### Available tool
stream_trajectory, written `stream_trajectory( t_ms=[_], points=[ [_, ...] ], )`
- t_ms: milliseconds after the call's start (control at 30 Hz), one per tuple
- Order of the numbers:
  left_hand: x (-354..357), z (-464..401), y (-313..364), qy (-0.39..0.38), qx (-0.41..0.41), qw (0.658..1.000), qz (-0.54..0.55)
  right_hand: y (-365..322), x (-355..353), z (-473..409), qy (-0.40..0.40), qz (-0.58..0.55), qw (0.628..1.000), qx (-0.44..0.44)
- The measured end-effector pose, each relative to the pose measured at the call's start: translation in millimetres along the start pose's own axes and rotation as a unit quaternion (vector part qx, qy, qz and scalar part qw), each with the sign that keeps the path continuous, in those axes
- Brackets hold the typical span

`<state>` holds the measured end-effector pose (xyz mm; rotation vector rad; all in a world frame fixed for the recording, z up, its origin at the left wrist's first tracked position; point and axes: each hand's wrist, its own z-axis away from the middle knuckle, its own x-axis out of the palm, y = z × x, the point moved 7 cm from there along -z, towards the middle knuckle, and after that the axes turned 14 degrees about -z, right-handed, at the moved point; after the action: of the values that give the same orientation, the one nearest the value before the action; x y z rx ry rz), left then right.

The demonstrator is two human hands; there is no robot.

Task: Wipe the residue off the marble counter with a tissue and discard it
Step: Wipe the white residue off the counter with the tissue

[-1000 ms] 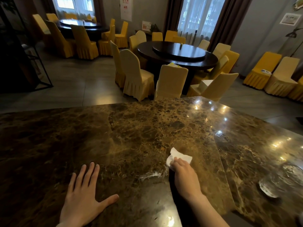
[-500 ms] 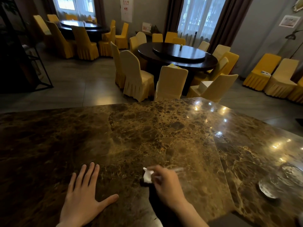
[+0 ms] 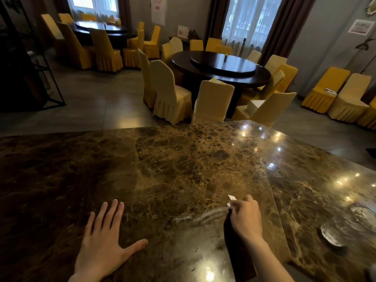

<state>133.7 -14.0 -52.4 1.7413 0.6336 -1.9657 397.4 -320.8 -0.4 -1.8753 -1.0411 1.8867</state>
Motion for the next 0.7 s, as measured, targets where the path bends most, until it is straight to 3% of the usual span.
stream_trajectory(
  t_ms=[167,300,567,700],
  points=[
    [0,0,-1,0.002,0.000,1.000,-0.001,-25,19,18,-0.081,0.063,0.987,-0.123],
    [1,-1,-1,0.013,-0.001,1.000,0.012,-33,23,26,-0.138,0.053,0.977,-0.155],
    [1,0,-1,0.026,-0.001,0.999,0.019,-22,13,30,-0.052,0.076,0.989,-0.119],
    [2,-1,-1,0.019,-0.001,1.000,0.007,-54,38,52,-0.062,0.030,0.980,-0.188]
  ],
)
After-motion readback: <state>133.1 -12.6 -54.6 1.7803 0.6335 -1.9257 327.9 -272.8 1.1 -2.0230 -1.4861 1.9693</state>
